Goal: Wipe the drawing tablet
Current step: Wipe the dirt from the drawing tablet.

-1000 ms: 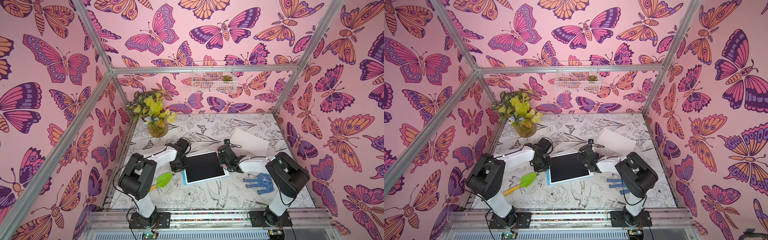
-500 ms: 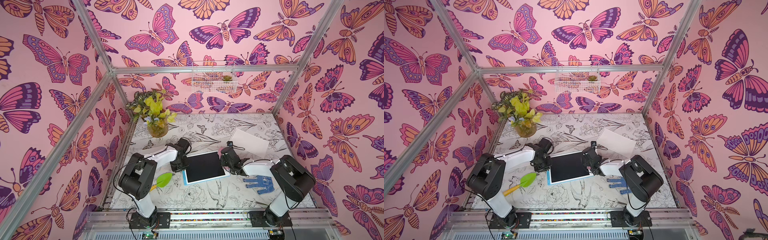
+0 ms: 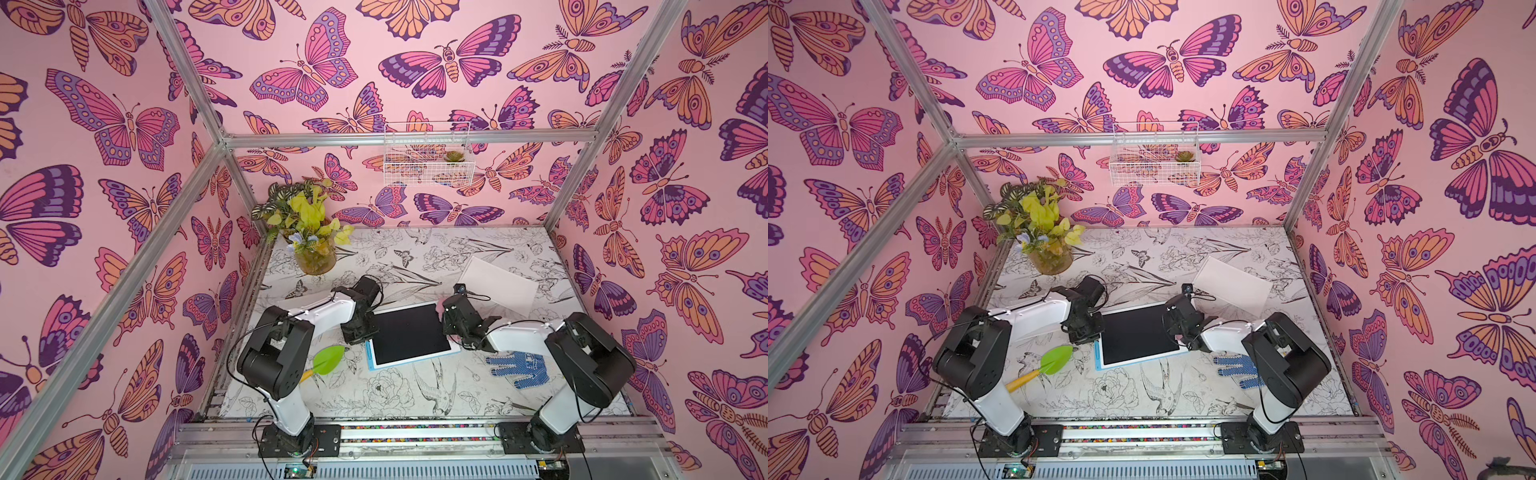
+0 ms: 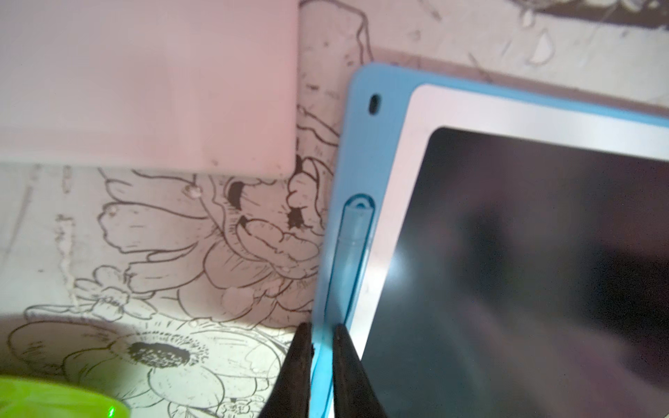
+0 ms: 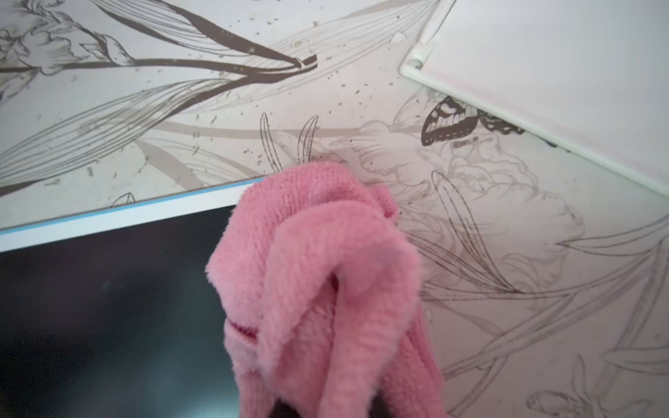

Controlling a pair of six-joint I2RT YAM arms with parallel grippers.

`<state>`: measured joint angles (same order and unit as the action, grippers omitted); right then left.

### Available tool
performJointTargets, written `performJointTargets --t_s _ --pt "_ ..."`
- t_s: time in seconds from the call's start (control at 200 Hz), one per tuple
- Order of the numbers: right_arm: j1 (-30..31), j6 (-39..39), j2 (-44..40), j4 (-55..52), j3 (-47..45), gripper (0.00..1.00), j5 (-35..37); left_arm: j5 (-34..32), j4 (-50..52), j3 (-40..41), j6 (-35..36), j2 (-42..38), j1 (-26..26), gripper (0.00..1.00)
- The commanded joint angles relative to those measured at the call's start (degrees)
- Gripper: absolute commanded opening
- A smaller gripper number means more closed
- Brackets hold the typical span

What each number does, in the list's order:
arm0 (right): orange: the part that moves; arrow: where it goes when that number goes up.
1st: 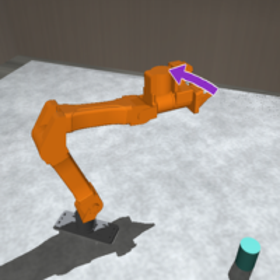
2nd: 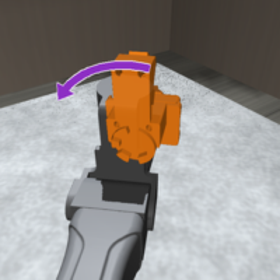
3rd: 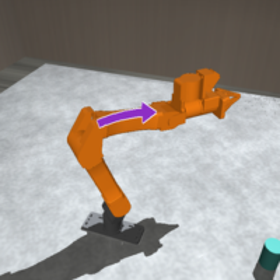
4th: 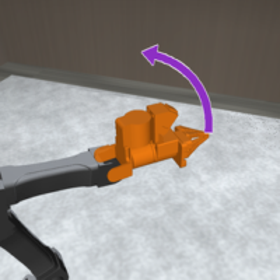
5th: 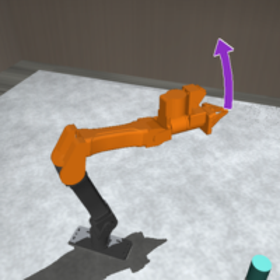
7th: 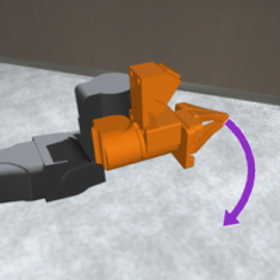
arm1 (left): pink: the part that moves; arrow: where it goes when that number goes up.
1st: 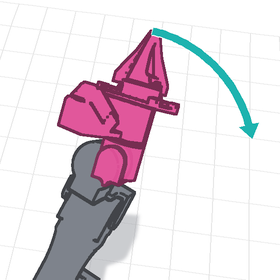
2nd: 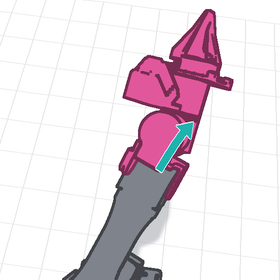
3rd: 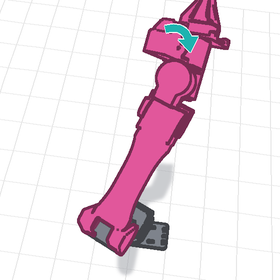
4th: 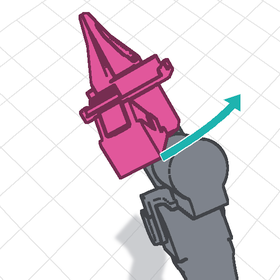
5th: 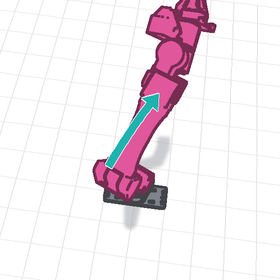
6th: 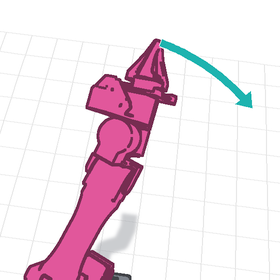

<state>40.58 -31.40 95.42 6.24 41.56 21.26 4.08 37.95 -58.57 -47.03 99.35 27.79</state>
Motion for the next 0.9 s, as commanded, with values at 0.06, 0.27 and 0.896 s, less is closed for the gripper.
performJointTargets --t_s 0.06,0.27,0.896 --pt "13.0 0.8 5.5 -8.3 6.9 0.0 -1.6 0.0 2.3 3.3 -1.1 4.9 0.5 0.14" --pt "1.2 -2.1 2.3 -10.0 -0.2 0.0 -1.7 0.0 2.2 3.9 -1.1 4.7 0.6 0.14" --pt "2.5 -0.1 -8.2 -11.6 -8.5 0.0 -3.5 0.1 2.0 4.5 -1.2 4.6 0.7 0.13"
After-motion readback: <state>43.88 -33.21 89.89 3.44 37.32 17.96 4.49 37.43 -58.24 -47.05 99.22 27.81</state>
